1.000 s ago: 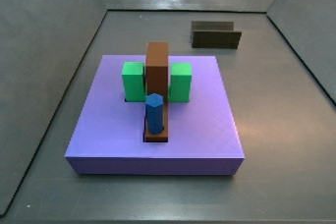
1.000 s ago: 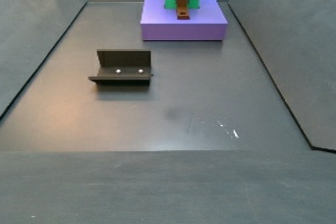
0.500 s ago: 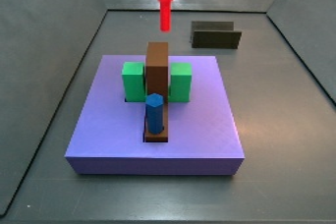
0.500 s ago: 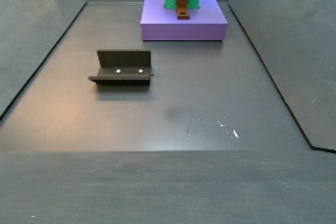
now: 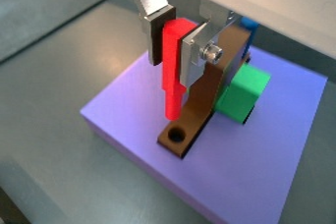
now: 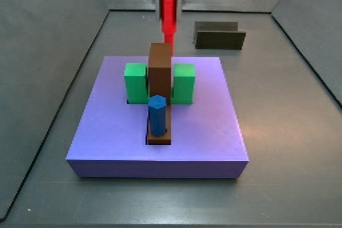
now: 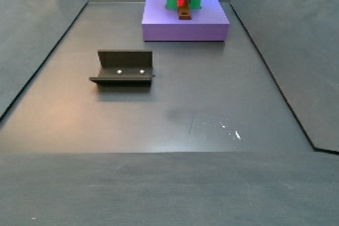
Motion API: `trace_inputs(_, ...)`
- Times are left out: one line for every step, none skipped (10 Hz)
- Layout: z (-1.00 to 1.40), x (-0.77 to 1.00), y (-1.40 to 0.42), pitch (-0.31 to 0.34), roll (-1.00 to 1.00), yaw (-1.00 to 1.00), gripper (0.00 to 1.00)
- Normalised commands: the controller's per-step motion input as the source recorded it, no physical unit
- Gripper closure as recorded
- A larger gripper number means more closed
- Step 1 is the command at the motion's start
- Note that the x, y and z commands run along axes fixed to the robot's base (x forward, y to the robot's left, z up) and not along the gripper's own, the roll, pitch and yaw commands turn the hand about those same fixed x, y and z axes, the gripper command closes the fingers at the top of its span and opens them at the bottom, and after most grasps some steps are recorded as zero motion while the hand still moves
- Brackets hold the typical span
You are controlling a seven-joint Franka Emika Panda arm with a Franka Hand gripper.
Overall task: Pick up the red object. Move up. Move to above the board. Insert the red object.
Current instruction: Insert the red object.
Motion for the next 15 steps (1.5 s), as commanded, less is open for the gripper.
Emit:
trace_inputs(-0.19, -0.17, 0.31, 0.0, -0.13, -0.16, 1.0)
trace_inputs(-0.09, -0.09, 0.24, 0.0, -0.24, -0.2, 1.0)
trace_inputs(-0.11, -0.03, 0.02, -0.044, -0.25, -0.11, 1.0)
trace_inputs(-0.03, 0.0, 0.0, -0.023, -0.24, -0.07, 1.0)
trace_inputs(0.0, -0.01, -0.05, 0.0, -0.18, -0.05, 1.0)
trace_inputs(0.0, -0.02, 0.0, 0.0, -0.07, 0.0, 1.0)
trace_inputs(-0.01, -0.03, 0.0, -0.009, -0.08, 0.0, 1.0)
trace_inputs(-0.08, -0.06, 0.0, -0.029, -0.1, -0.04, 1.0)
trace_inputs(-0.08, -0.07, 0.0, -0.044, -0.14, -0.04, 1.0)
trace_inputs(-0.07, -0.03, -0.05, -0.036, -0.18, -0.05, 1.0)
trace_inputs(-0.05, 0.0, -0.03, -0.027, -0.18, -0.05, 1.0)
trace_inputs(-0.06, 0.0, 0.0, -0.02, -0.18, -0.05, 1.0)
trace_inputs(-0.09, 0.0, 0.0, -0.017, -0.16, -0.05, 1.0)
trace_inputs(-0.13, 0.0, 0.0, -0.039, -0.21, -0.03, 1.0)
trace_inputs(-0.13, 0.0, 0.01, -0.039, -0.22, -0.01, 1.0)
